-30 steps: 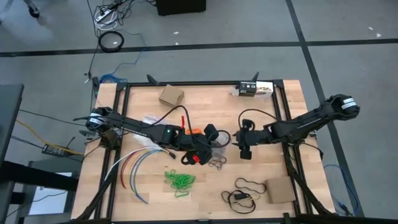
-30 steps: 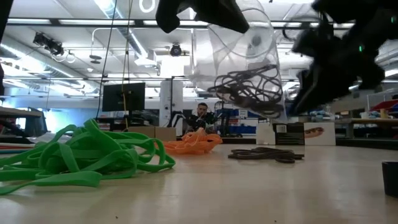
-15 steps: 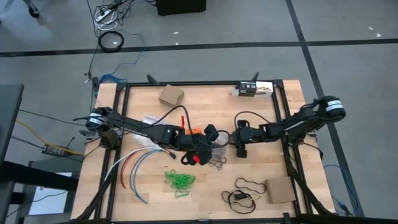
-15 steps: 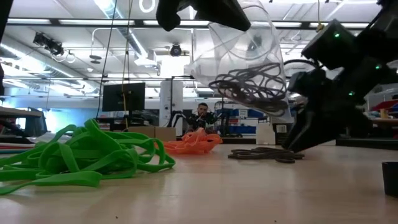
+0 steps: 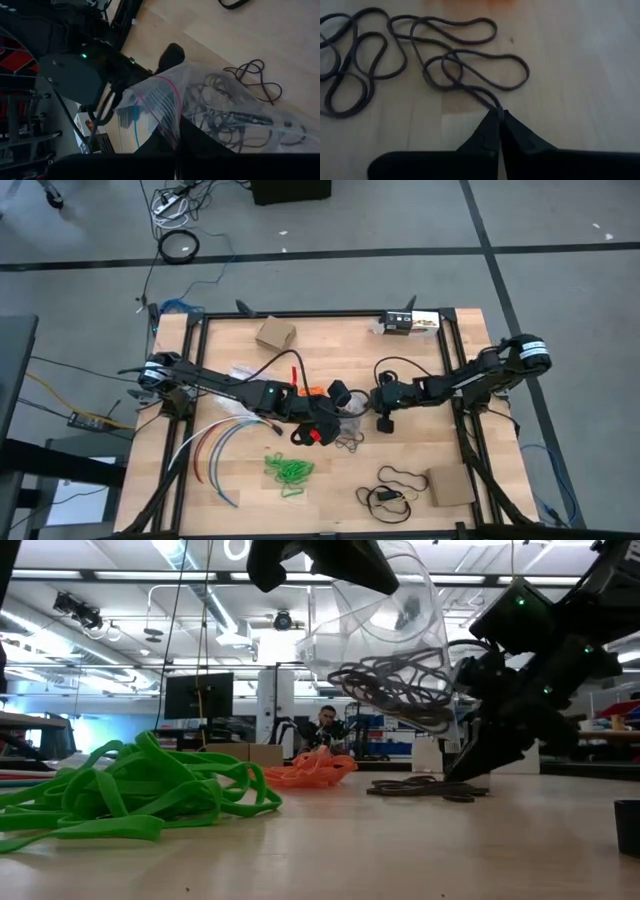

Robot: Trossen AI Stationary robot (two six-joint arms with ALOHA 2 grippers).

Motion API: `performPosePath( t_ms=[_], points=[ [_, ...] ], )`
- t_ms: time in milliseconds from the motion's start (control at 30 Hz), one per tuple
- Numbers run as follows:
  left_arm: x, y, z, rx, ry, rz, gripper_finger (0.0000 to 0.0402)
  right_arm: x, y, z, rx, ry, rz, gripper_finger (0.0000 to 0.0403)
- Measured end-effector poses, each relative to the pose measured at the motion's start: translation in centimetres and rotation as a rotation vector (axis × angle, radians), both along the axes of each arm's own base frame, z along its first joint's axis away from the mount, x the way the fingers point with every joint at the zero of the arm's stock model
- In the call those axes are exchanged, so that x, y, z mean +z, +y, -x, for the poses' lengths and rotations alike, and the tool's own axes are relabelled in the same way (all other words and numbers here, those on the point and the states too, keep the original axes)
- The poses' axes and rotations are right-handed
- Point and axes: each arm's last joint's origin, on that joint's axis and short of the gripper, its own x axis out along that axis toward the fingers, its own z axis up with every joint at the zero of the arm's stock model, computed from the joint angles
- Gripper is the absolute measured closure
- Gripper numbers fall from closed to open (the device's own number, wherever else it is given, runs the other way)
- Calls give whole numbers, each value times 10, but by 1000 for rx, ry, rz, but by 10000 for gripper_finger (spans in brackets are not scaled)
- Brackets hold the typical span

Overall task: Sort rubber bands
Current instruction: Put the purple rubber band into the transparent zip bag

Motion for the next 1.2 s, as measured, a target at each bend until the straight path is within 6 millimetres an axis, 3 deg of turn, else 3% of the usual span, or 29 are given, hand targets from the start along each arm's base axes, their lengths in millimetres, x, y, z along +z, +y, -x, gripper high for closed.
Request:
performPosePath(
  t_ms=[100,267,533,767,1033,1200],
  points=[
    [0,0,0,1,-1,1,401,14,2,7,-2,-22,10,402],
    [0,0,0,0,0,2,401,56,3,14,-44,-123,64,402],
    [0,-1,-1,-35,-2,34,401,139,10,22,-24,-398,151,403],
    [1,-2,-1,-44,-13,42,401,194,22,15,64,-550,208,403],
    [1,0,-2,-42,-15,42,401,227,46,-4,186,-599,242,403],
    [2,0,-2,-41,-17,43,401,233,57,-13,228,-590,256,403]
  ],
)
